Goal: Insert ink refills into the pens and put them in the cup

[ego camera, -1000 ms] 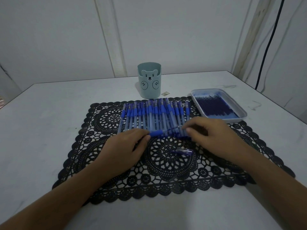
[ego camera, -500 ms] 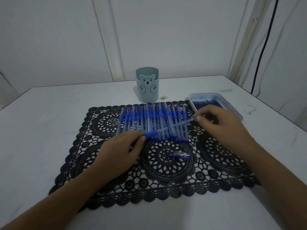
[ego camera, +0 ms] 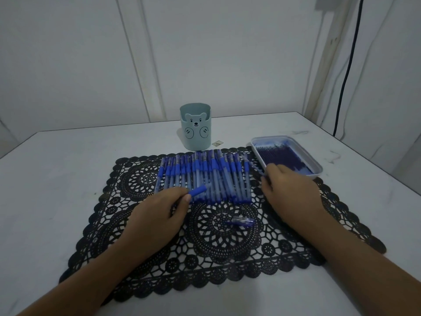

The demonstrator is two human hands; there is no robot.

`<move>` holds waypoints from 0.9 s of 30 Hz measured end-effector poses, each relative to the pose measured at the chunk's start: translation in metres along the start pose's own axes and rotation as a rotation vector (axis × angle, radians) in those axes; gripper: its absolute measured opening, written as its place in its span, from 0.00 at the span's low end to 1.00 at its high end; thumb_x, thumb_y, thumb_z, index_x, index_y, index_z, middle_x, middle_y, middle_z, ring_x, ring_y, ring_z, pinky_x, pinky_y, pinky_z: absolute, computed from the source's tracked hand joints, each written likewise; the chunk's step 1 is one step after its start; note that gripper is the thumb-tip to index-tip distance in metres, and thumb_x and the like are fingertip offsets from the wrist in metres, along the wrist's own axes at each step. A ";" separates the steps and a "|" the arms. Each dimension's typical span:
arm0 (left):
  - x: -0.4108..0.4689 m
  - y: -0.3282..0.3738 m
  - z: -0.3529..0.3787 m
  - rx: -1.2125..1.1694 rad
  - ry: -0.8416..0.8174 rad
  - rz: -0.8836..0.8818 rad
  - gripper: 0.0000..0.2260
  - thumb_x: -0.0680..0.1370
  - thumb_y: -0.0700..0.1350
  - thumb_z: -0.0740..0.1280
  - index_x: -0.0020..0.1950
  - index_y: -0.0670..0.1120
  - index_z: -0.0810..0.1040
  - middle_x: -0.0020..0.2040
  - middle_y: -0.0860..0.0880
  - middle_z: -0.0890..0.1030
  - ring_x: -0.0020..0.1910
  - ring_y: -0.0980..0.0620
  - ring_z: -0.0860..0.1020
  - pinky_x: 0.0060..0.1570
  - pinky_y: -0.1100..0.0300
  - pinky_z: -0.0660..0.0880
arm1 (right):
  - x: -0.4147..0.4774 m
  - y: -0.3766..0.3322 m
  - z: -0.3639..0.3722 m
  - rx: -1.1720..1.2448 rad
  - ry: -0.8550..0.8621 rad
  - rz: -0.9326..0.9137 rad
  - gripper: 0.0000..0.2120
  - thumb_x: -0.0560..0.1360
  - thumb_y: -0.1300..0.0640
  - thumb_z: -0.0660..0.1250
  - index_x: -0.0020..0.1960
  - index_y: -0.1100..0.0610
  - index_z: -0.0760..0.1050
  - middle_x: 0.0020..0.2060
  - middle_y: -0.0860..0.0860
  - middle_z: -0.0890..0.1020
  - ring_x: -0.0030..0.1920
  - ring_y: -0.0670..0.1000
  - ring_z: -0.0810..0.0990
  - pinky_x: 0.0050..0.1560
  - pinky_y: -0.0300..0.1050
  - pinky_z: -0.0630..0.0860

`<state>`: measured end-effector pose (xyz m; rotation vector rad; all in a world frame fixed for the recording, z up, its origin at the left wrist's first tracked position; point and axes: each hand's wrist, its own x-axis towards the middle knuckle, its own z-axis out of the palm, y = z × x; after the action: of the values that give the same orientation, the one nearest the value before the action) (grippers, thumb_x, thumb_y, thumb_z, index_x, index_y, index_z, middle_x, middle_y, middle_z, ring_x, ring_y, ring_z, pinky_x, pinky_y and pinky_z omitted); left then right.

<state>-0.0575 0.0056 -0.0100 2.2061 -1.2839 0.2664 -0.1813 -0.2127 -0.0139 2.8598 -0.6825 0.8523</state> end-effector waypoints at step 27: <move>0.001 -0.003 0.002 -0.033 0.029 0.063 0.22 0.75 0.58 0.50 0.51 0.49 0.79 0.31 0.64 0.70 0.39 0.67 0.74 0.26 0.72 0.67 | 0.081 0.043 0.014 0.038 -0.487 0.187 0.18 0.73 0.60 0.64 0.26 0.58 0.63 0.22 0.52 0.67 0.24 0.49 0.66 0.26 0.40 0.62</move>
<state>-0.0543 0.0048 -0.0121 2.1294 -1.3343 0.2985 -0.1327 -0.2856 0.0162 3.0970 -0.9977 0.1688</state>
